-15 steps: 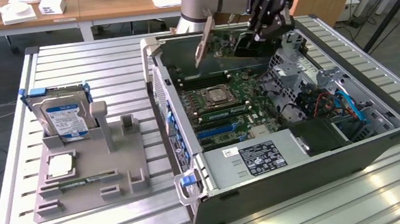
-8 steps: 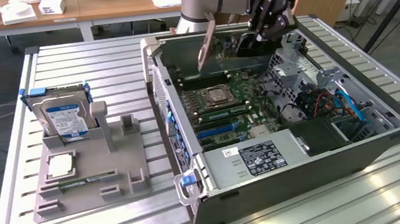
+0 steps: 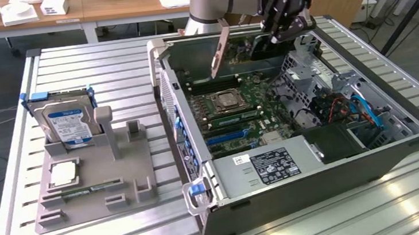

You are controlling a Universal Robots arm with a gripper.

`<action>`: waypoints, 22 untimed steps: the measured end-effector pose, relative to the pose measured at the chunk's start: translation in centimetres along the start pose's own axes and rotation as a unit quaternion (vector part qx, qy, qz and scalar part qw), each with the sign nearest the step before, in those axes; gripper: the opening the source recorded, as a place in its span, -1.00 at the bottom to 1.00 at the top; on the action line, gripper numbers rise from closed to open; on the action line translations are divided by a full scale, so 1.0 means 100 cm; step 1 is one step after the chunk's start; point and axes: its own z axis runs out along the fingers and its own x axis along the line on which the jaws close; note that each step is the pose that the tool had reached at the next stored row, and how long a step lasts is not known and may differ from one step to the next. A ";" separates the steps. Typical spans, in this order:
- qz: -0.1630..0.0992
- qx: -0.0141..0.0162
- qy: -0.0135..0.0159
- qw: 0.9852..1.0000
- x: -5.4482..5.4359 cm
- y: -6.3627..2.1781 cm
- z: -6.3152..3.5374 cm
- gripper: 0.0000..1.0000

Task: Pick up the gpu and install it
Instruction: 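Insert the gpu into the slot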

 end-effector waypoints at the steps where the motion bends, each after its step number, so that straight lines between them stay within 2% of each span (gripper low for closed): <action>1: -0.004 0.000 0.000 1.000 0.000 -0.0001 0.0000 -0.46; 14: -0.004 0.000 0.000 1.000 0.000 0.0000 0.0000 -0.46; 16: -0.004 0.000 0.001 1.000 0.000 0.0001 0.0002 -0.46; 17: -0.004 0.000 0.005 1.000 0.000 0.0002 0.0001 -0.46; 18: -0.003 0.000 0.012 1.000 0.000 0.0002 0.0001 -0.46; 19: -0.003 -0.001 0.021 1.000 0.000 0.0005 0.0001 -0.46; 20: -0.002 -0.001 0.029 1.000 0.000 0.0011 0.0001 -0.46; 21: -0.002 -0.001 0.033 0.999 0.000 0.0041 0.0008 -0.46; 22: -0.002 0.001 0.033 0.999 0.000 0.0063 0.0015 -0.46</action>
